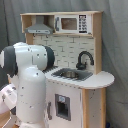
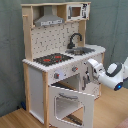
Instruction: Play with the kitchen
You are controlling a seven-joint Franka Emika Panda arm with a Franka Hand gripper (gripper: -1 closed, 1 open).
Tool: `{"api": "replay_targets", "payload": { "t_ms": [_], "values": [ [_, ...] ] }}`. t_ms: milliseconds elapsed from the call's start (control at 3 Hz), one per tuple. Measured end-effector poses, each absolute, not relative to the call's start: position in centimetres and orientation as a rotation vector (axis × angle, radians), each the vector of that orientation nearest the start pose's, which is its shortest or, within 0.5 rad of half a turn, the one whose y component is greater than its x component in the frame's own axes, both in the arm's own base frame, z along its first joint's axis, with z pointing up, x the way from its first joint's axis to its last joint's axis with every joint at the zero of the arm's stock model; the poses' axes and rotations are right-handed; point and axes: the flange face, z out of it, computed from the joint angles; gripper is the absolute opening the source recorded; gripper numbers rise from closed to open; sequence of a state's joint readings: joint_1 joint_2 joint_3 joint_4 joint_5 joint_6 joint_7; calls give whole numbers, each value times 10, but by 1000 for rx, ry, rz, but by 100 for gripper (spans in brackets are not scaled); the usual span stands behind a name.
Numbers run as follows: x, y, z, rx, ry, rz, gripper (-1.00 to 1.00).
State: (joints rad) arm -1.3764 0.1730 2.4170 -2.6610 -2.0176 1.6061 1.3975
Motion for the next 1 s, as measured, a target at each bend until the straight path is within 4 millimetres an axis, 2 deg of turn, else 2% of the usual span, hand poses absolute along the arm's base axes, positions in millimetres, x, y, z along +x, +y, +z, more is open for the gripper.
{"api": "replay_targets", "payload": {
  "t_ms": [333,1000],
  "values": [
    [300,324,330,1489,756,1563,100],
    [307,342,321,1578,695,1692,100]
  ]
}}
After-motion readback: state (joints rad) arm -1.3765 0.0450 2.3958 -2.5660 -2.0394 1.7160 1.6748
